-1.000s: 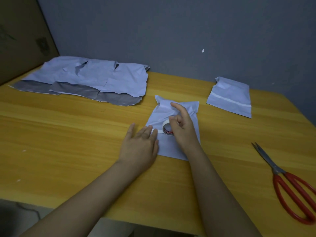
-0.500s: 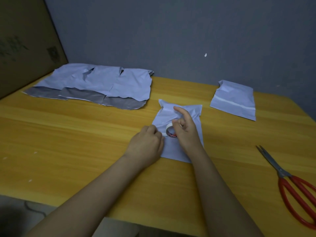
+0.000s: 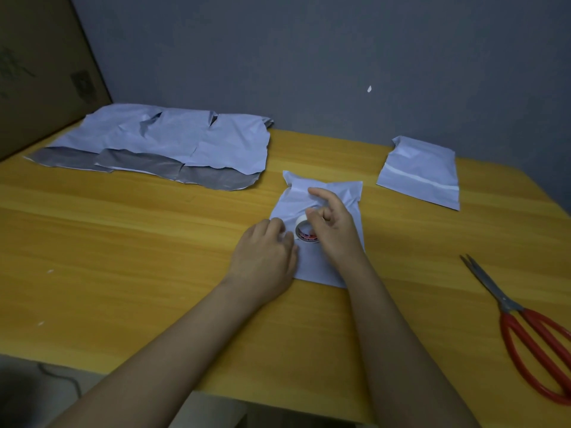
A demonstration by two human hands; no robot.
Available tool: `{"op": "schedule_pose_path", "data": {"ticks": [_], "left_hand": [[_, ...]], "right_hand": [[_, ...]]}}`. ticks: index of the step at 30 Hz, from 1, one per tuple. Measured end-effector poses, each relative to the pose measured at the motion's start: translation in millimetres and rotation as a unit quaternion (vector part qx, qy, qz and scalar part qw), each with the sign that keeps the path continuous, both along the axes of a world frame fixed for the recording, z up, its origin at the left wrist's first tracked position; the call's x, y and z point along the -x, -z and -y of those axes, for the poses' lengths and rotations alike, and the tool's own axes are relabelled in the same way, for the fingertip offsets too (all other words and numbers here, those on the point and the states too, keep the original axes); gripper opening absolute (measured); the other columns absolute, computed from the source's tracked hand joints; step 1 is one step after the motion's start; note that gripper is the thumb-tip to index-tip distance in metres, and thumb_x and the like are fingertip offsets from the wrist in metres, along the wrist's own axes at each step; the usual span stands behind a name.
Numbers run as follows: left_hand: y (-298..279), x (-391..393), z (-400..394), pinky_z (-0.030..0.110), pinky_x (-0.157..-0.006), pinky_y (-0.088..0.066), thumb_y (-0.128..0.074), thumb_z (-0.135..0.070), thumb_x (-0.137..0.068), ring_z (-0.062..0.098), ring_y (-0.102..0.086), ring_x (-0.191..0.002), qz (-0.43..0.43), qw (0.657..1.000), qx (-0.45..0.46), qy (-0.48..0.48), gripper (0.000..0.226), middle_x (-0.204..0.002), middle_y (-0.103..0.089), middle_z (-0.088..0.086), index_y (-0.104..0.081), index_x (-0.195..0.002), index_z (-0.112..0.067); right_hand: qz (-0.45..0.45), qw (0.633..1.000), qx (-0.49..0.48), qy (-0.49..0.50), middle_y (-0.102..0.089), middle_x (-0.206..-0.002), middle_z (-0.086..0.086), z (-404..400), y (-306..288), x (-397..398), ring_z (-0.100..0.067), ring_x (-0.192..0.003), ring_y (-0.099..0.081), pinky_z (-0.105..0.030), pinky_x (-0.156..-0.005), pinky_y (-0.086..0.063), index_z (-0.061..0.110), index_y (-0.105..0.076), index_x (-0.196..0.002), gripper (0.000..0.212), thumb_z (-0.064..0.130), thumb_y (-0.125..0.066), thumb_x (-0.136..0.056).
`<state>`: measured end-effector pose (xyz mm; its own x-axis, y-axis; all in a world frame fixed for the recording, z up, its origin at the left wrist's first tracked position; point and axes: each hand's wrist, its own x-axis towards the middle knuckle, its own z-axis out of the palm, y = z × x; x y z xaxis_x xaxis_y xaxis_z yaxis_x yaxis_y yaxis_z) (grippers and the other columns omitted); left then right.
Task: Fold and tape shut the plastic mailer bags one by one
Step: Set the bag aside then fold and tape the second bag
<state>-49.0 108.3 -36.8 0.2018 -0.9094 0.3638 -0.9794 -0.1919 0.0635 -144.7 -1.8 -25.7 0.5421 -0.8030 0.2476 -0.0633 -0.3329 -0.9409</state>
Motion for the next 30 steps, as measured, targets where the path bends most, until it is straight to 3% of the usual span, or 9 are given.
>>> {"op": "schedule_pose_path", "data": {"ticks": [3, 6, 10, 12, 17, 24, 30], "left_hand": [[3.8, -2.4, 1.6, 0.034, -0.069, -0.05, -0.033, -0.03, -0.088, 0.027, -0.057, -0.078, 0.005, 1.0, 0.007, 0.029, 0.042, -0.085, -0.058, 0.009, -0.068, -0.081, -0.007], [4.6, -5.8, 2.4, 0.034, -0.062, -0.052, -0.027, -0.035, -0.09, 0.026, -0.057, -0.08, -0.03, 0.999, 0.001, 0.033, 0.051, -0.087, -0.056, 0.009, -0.068, -0.086, -0.006], [1.3, -10.5, 5.8, 0.031, -0.054, -0.043, -0.02, -0.041, -0.09, 0.025, -0.054, -0.079, -0.046, 0.998, 0.012, 0.035, 0.055, -0.085, -0.054, 0.005, -0.066, -0.08, -0.011], [0.2, -11.9, 7.0, 0.03, -0.049, -0.038, -0.028, -0.037, -0.09, 0.025, -0.053, -0.07, -0.032, 0.998, 0.03, 0.038, 0.048, -0.077, -0.053, 0.005, -0.063, -0.07, -0.012], [6.2, -16.8, 7.1, 0.032, -0.048, -0.043, -0.032, -0.034, -0.089, 0.025, -0.051, -0.069, -0.05, 0.996, 0.051, 0.049, 0.042, -0.077, -0.053, 0.005, -0.061, -0.069, -0.011], [9.7, -16.3, 2.1, 0.035, -0.059, -0.047, -0.032, -0.031, -0.09, 0.027, -0.054, -0.074, -0.052, 0.995, 0.054, 0.06, 0.043, -0.089, -0.06, 0.007, -0.068, -0.083, -0.009], [9.3, -13.7, 3.0, 0.034, -0.05, -0.046, -0.032, -0.032, -0.089, 0.027, -0.053, -0.072, -0.054, 0.996, 0.054, 0.043, 0.043, -0.08, -0.057, 0.005, -0.068, -0.081, -0.009]], "right_hand": [[-0.002, 1.0, -0.001, -0.004, -0.036, -0.047, 0.013, 1.4, 0.3, 1.2, -0.003, -0.048, -0.035, -0.016, -0.051, -0.034, 0.023, -0.054, -0.121, 0.028, 0.009, -0.051, -0.096], [-0.006, 1.0, 0.002, -0.012, -0.038, -0.05, 0.012, 0.5, 0.5, 3.3, -0.012, -0.056, -0.04, -0.025, -0.057, -0.037, 0.027, -0.056, -0.117, 0.026, 0.011, -0.051, -0.097], [-0.005, 1.0, -0.001, -0.006, -0.049, -0.063, -0.017, 0.5, 2.5, 5.2, -0.028, -0.066, -0.05, -0.039, -0.065, -0.044, 0.034, -0.057, -0.104, 0.018, 0.017, -0.055, -0.096], [-0.005, 1.0, -0.01, 0.004, -0.057, -0.068, -0.015, 0.8, 2.6, 7.2, -0.031, -0.07, -0.057, -0.044, -0.07, -0.049, 0.029, -0.057, -0.093, 0.01, 0.019, -0.058, -0.094], [0.004, 0.999, -0.035, 0.008, -0.063, -0.072, -0.003, 2.2, 4.0, 10.4, -0.011, -0.071, -0.062, -0.028, -0.071, -0.049, 0.017, -0.057, -0.082, 0.011, 0.018, -0.062, -0.092], [0.012, 0.999, -0.044, 0.002, -0.061, -0.07, -0.002, 0.9, 2.2, 9.2, -0.005, -0.065, -0.058, -0.016, -0.063, -0.047, 0.01, -0.059, -0.082, 0.011, 0.016, -0.061, -0.092], [0.0, 0.999, -0.043, 0.016, -0.056, -0.076, -0.011, 1.4, 5.1, 4.9, -0.017, -0.071, -0.053, -0.035, -0.068, -0.048, 0.019, -0.057, -0.077, 0.016, 0.018, -0.064, -0.09]]}}
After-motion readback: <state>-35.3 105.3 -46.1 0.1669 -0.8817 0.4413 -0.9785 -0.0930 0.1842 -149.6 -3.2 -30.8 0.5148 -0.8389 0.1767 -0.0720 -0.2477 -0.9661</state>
